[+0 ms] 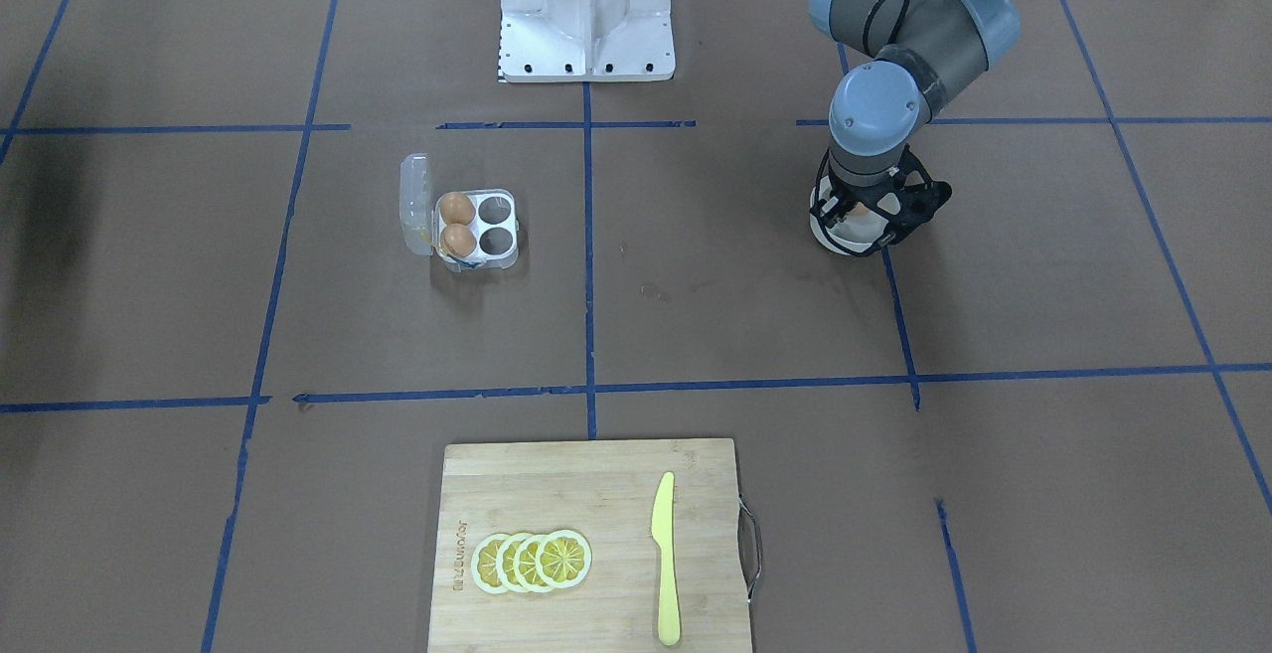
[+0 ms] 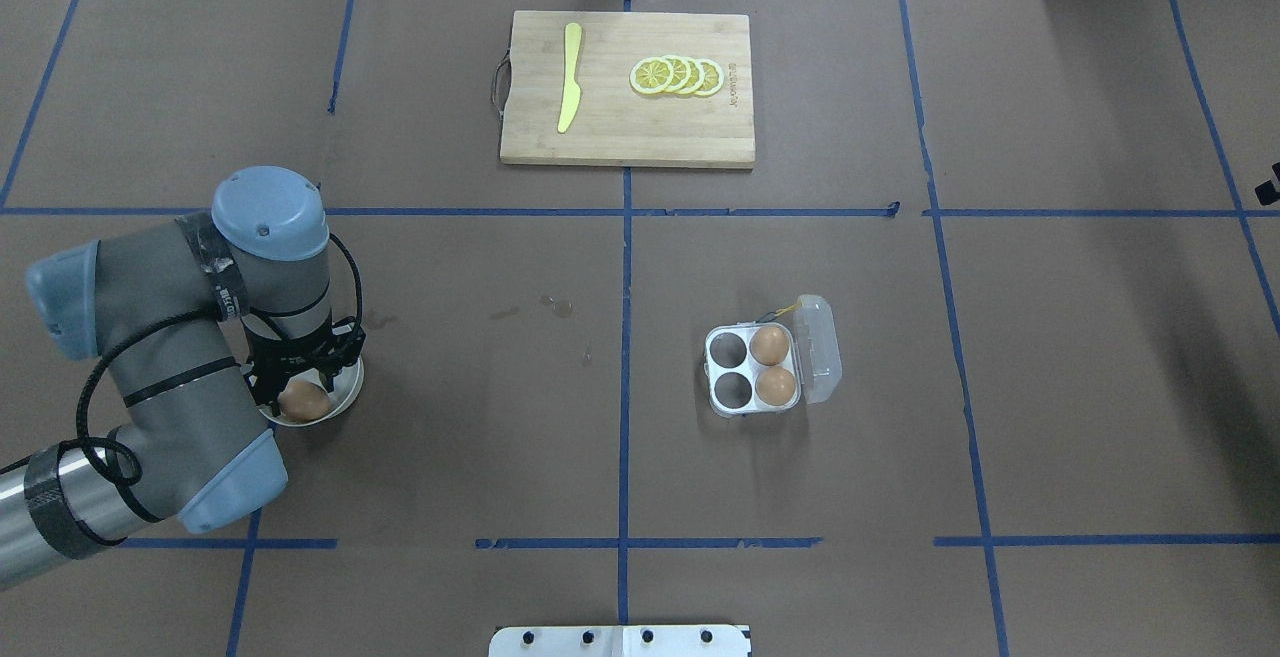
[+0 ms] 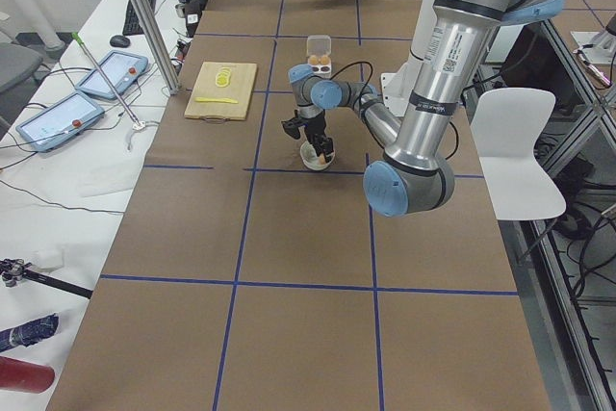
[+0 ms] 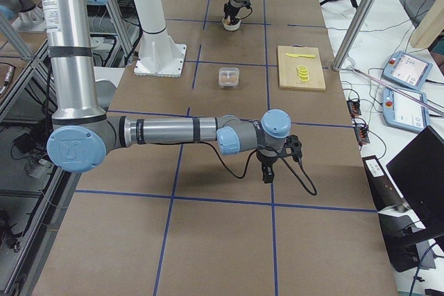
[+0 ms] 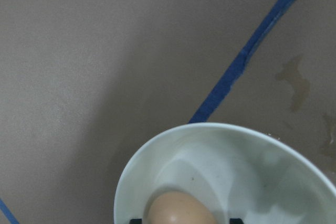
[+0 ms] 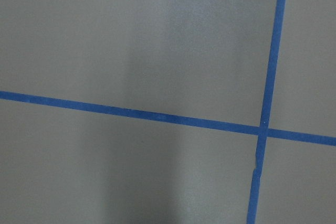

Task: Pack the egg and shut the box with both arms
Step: 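Lower the left gripper into the bowl and close it on the egg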

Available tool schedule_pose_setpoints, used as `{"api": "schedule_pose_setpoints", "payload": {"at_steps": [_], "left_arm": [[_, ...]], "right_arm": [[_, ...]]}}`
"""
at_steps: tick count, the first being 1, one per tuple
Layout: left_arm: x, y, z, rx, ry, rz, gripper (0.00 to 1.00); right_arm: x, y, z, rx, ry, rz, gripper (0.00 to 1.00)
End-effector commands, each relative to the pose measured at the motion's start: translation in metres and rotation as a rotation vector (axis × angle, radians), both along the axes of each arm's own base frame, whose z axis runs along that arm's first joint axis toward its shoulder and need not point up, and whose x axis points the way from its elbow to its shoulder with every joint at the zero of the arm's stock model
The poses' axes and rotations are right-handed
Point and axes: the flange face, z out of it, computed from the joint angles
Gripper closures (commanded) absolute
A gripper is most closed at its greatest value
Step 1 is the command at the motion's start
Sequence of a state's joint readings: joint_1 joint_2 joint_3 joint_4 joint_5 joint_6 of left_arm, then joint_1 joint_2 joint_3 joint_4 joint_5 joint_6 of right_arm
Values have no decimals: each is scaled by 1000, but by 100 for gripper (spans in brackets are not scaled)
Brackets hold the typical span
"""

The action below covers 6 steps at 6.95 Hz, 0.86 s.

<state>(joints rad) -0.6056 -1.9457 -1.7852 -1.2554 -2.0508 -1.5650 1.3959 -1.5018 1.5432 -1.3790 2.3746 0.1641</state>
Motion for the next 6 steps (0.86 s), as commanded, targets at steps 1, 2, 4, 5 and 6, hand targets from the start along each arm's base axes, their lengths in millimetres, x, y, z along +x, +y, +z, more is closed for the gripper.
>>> {"api": "schedule_pose_setpoints", "payload": {"at_steps": [1, 2, 4, 5, 6], "left_arm": [[3, 1, 2, -2, -5, 4, 43], [3, 2, 2, -2, -5, 6, 62], [-2, 4, -2, -13, -22, 7, 100], [-10, 2, -22, -25, -43, -2, 100], [-18, 4, -39, -19, -47, 30, 100]], "right_arm": [[0, 0, 0, 0, -1, 0, 0], [0, 0, 0, 0, -1, 0, 0], [0, 0, 0, 0, -1, 0, 0], [0, 0, -1, 1, -2, 0, 0], [-1, 0, -1, -3, -15, -4, 0]]}}
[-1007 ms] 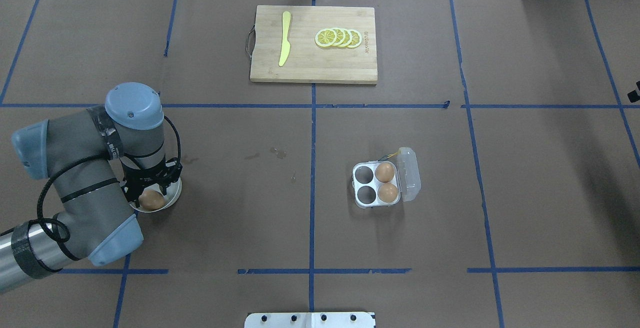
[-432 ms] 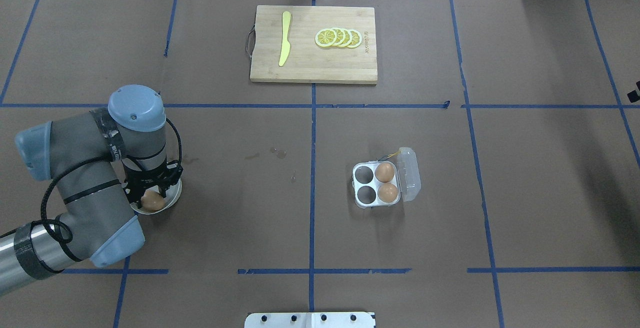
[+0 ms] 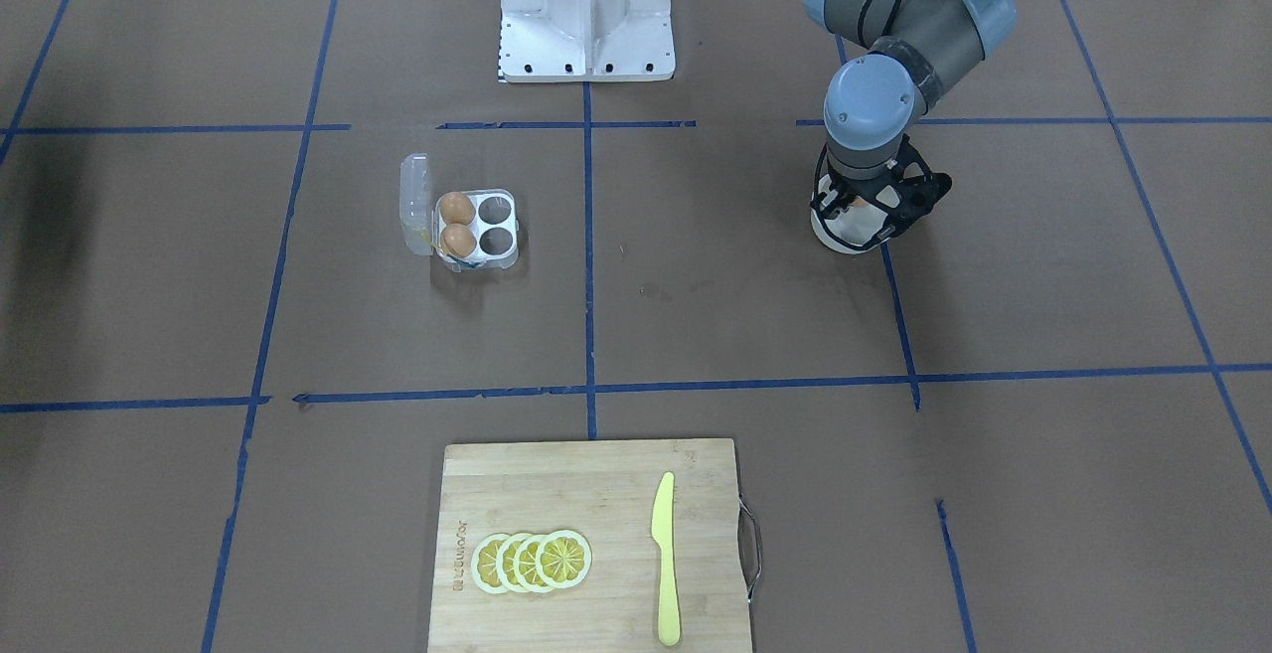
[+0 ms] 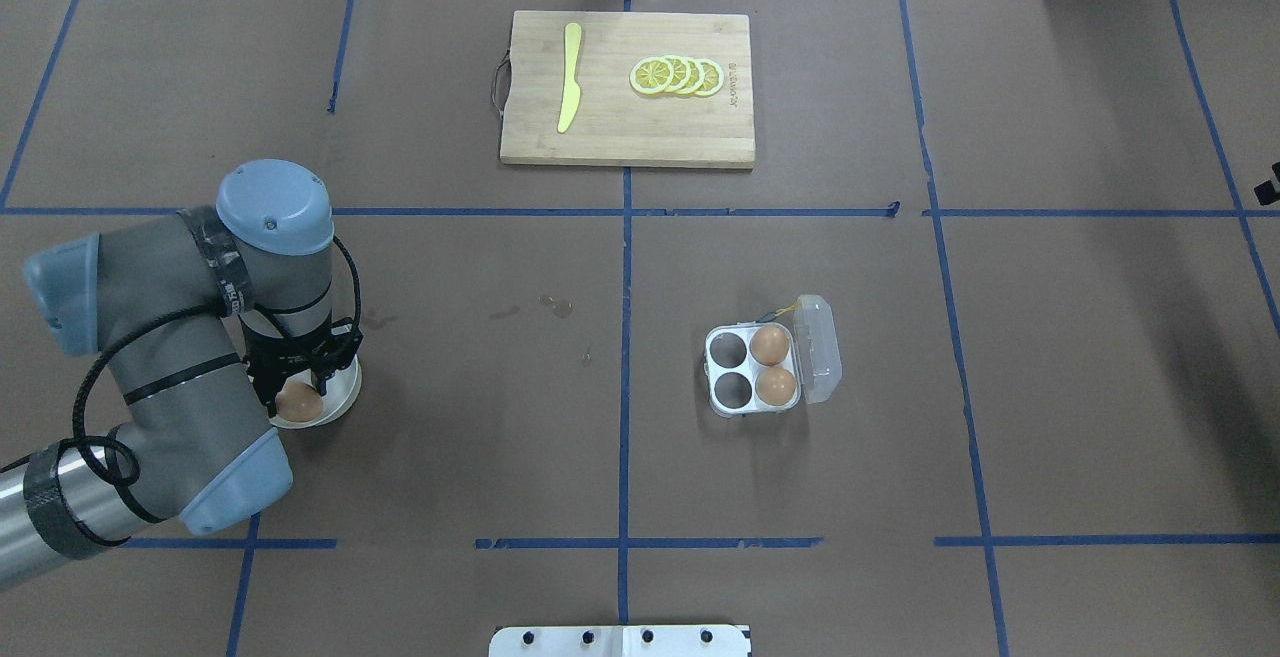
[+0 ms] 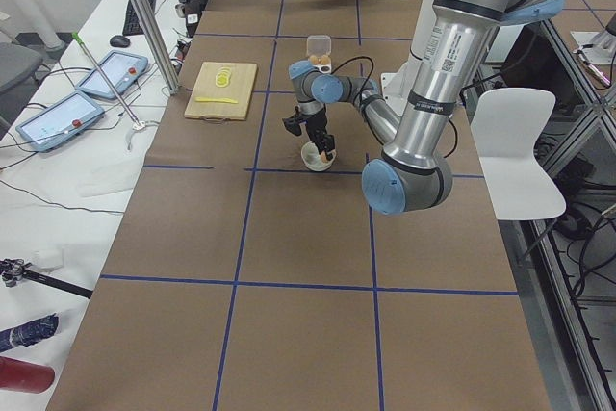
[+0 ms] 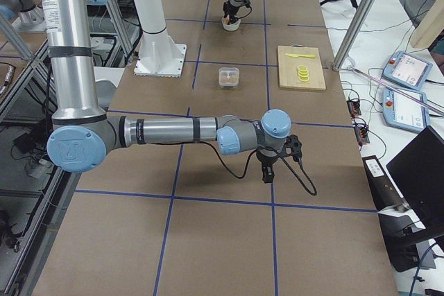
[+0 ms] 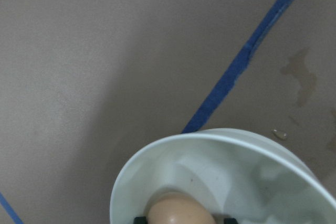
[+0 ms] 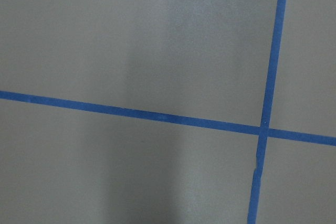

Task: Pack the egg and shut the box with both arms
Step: 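Lower the left gripper into the bowl and close it on the egg, then lift the egg with the left gripper and carry it to the carton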

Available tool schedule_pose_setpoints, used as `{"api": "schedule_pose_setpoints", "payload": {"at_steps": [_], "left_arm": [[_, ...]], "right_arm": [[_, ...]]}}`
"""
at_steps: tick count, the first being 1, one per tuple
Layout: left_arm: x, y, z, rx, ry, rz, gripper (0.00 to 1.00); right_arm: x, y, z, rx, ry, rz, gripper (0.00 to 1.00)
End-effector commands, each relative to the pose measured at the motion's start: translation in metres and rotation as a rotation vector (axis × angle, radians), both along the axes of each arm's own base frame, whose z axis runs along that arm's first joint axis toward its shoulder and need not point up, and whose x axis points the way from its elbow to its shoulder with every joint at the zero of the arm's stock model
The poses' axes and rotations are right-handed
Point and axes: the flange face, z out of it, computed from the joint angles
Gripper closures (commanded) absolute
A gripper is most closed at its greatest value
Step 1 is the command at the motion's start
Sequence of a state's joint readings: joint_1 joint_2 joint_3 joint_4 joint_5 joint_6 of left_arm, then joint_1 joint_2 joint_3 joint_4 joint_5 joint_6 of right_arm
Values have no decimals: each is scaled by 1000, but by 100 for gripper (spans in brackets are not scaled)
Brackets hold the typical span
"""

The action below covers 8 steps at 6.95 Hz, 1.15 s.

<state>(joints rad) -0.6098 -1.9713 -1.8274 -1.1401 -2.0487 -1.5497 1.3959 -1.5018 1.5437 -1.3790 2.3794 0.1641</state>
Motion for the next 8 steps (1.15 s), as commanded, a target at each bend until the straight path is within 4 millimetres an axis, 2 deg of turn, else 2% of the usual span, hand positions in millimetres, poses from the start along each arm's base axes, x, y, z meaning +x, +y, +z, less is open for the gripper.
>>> {"api": "schedule_pose_setpoints", "payload": {"at_steps": [1, 3, 5, 6, 7, 8], "left_arm": [[-8, 0, -27, 8, -3, 24, 100], [-2, -19, -95, 84, 97, 6, 100], [14, -34, -185, 302, 252, 48, 100], [24, -39, -209, 400, 364, 48, 100], [33, -45, -223, 496, 480, 53, 100], [44, -39, -249, 586, 579, 88, 100]], "right_arm": [[-2, 0, -1, -3, -11, -4, 0], [-6, 0, -2, 2, -9, -13, 0], [-8, 1, -2, 7, -10, -17, 0], [-8, 0, -4, 9, -12, -17, 0], [-9, 0, -6, 11, -12, -18, 0], [-10, 1, -7, 10, -27, -22, 0]]}}
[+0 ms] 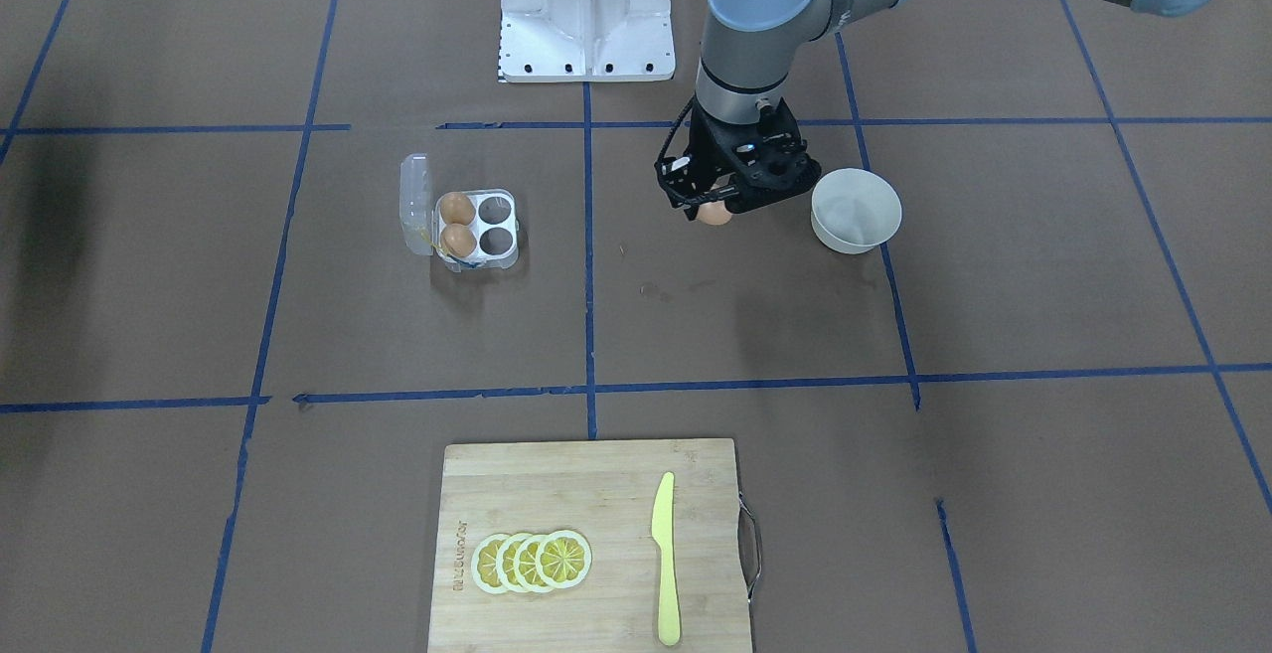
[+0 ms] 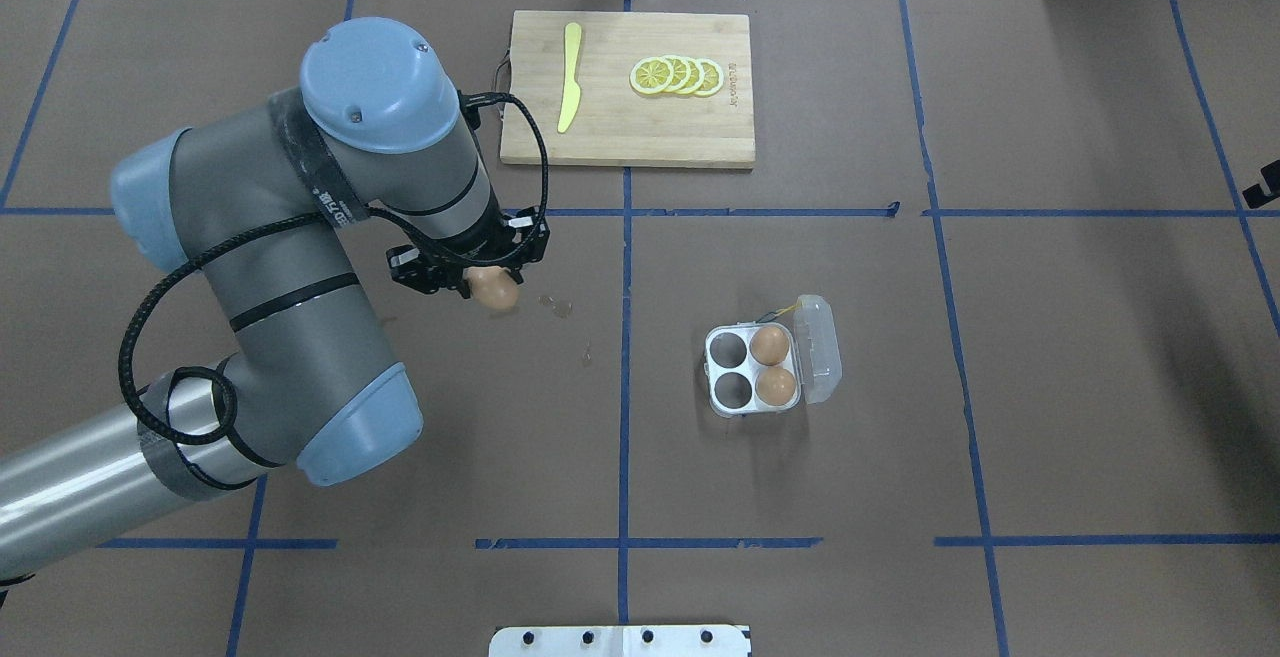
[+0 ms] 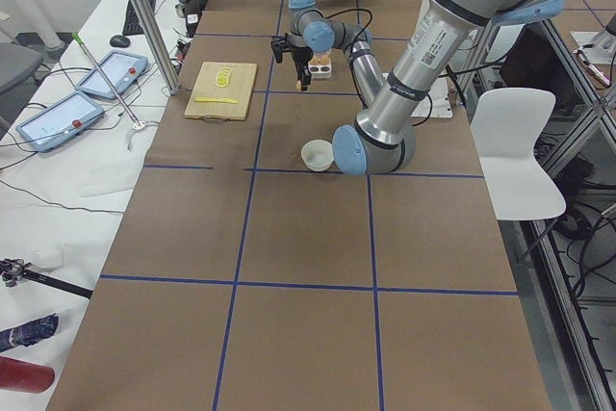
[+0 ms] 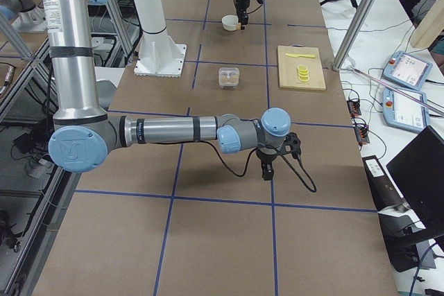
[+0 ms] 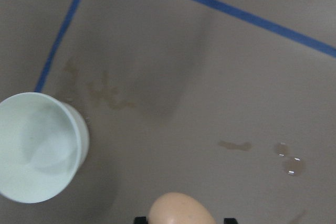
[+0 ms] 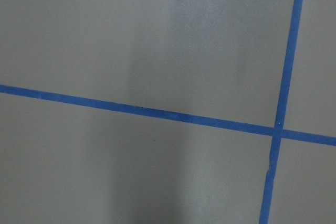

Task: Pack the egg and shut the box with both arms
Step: 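Lift the egg with the left gripper and carry it to the carton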

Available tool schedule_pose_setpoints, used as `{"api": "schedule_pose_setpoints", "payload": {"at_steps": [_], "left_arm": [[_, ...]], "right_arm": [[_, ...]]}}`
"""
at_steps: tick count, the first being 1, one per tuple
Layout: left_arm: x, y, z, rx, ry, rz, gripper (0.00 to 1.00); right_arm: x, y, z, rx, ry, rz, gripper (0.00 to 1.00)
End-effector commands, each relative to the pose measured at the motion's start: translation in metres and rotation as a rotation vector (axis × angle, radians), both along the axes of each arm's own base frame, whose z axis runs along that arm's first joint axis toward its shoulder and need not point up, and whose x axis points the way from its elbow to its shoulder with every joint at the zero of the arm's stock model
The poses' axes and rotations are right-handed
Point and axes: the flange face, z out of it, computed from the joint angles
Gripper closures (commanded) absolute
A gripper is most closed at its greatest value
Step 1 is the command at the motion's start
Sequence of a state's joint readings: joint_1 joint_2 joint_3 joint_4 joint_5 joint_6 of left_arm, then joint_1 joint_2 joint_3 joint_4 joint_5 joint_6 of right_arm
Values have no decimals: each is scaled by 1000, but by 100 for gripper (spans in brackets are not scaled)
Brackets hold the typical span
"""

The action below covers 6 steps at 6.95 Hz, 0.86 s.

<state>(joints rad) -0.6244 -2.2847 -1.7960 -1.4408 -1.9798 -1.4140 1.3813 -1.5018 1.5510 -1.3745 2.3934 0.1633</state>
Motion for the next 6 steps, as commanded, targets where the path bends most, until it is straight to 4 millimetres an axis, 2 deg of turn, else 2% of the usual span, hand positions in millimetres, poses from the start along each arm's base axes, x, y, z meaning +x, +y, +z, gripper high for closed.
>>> {"api": "schedule_pose_setpoints", "payload": {"at_steps": [1, 2, 3, 4, 5, 6], "left_arm": [[51, 14, -50, 171, 152, 106, 100], [84, 25, -52, 202, 209, 142, 100], [117, 38, -44, 237, 271, 179, 100], [128, 45, -43, 253, 289, 199, 100], [152, 42, -48, 253, 290, 210, 100], [161, 44, -48, 261, 305, 216, 100]], "right_arm": [[-3, 0, -5, -2, -37, -10, 0], [-3, 1, -6, -4, -46, -13, 0], [-4, -3, -10, 1, -47, -11, 0], [-4, -3, -11, -2, -47, -5, 0], [-4, -3, -11, -13, -47, 4, 0], [-7, -2, -11, -16, -47, 1, 0]]}}
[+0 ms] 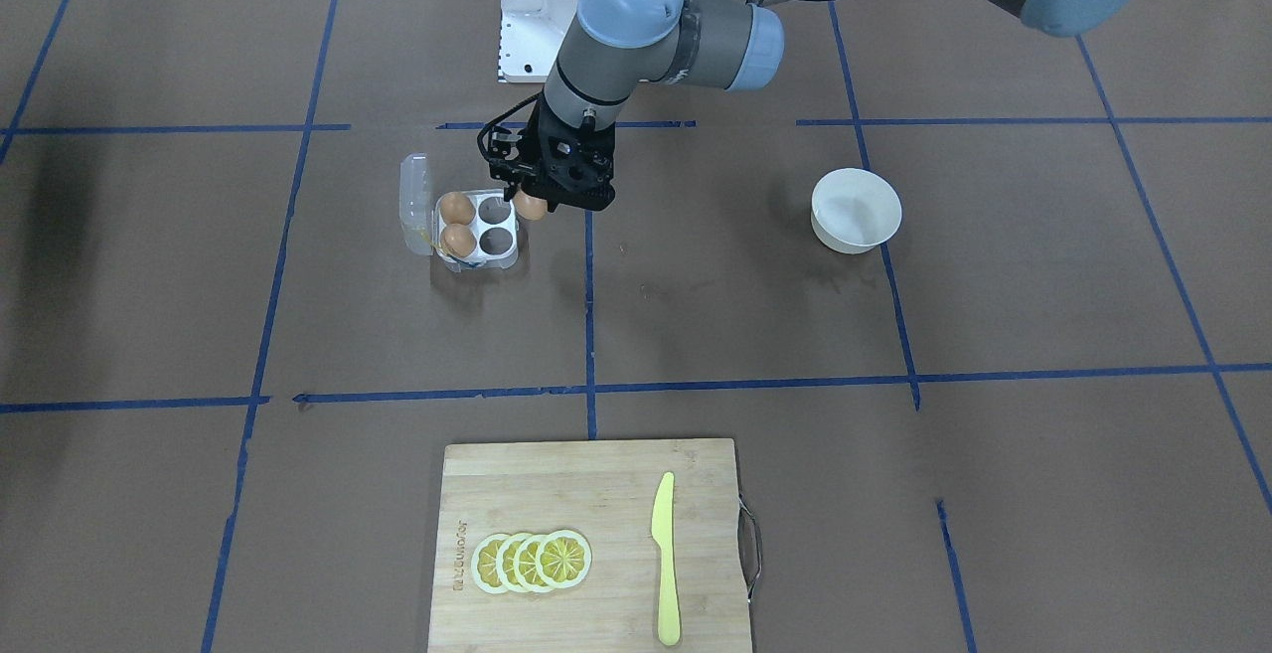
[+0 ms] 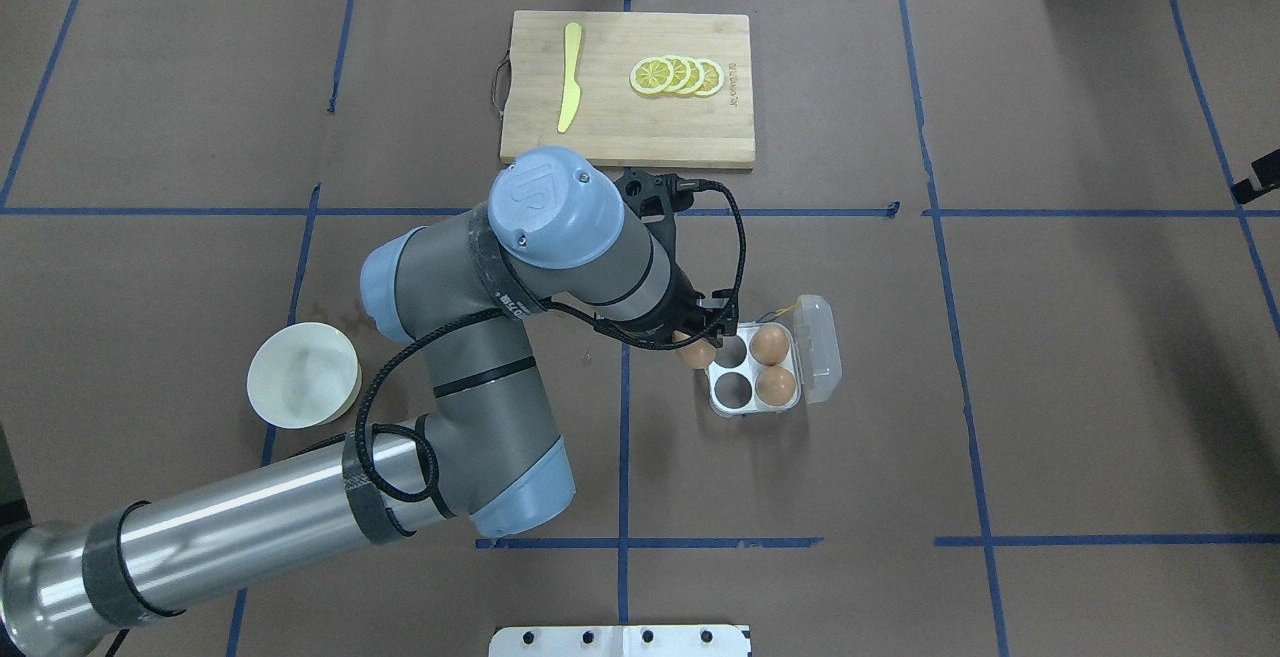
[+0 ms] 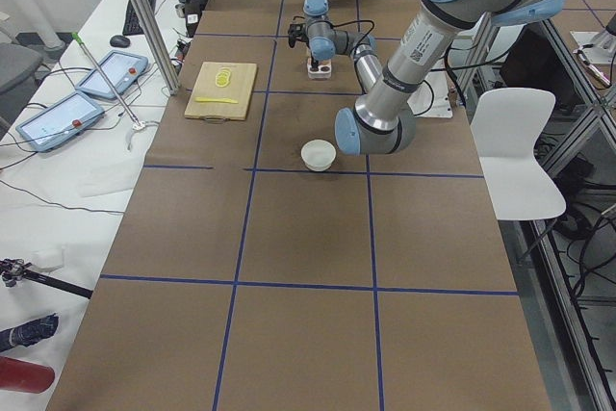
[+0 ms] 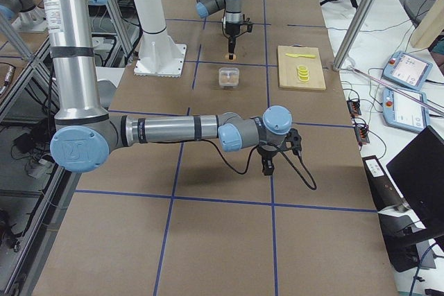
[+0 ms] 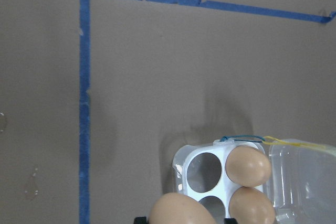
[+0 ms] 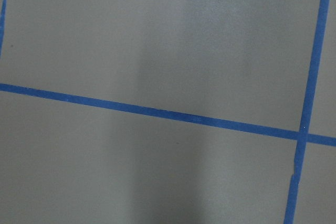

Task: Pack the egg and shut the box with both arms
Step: 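Lift the egg with the left gripper and carry it to the carton, then lower the egg into the empty carton cup and open the left gripper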

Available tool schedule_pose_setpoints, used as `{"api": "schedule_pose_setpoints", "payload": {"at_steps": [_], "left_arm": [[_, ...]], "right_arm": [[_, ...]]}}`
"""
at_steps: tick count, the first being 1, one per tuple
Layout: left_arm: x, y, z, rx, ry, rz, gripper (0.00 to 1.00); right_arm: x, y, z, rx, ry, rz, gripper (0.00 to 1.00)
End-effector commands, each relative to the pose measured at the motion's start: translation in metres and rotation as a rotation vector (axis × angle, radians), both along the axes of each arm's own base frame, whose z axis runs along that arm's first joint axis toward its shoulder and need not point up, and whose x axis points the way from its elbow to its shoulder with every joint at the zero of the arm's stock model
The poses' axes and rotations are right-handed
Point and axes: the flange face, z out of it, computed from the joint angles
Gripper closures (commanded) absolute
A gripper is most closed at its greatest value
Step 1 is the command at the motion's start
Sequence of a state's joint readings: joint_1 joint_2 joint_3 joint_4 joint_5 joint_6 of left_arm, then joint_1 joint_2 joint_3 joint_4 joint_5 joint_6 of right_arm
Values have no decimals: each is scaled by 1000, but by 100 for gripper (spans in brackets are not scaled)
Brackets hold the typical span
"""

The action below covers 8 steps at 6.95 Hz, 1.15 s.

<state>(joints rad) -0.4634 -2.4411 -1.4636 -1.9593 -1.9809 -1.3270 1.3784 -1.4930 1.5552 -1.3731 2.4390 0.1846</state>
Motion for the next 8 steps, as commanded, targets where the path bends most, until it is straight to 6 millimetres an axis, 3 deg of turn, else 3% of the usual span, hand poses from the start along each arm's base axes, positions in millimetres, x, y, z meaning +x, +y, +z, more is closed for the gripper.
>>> {"api": "schedule_pose_setpoints", "payload": {"at_steps": [1, 5, 6, 8], "left_arm": [[19, 6, -5, 11, 20, 19, 100], [33, 2, -9, 35, 29, -13, 100], [34, 3, -9, 35, 29, -12, 94], [38, 10, -8, 28, 28, -3, 93]], "right_arm": [[-4, 0, 0, -7, 0, -1, 0], [-4, 0, 1, -12, 1, -1, 0], [-4, 0, 3, -15, 1, -1, 0], [-4, 0, 4, -16, 1, -1, 0]]}}
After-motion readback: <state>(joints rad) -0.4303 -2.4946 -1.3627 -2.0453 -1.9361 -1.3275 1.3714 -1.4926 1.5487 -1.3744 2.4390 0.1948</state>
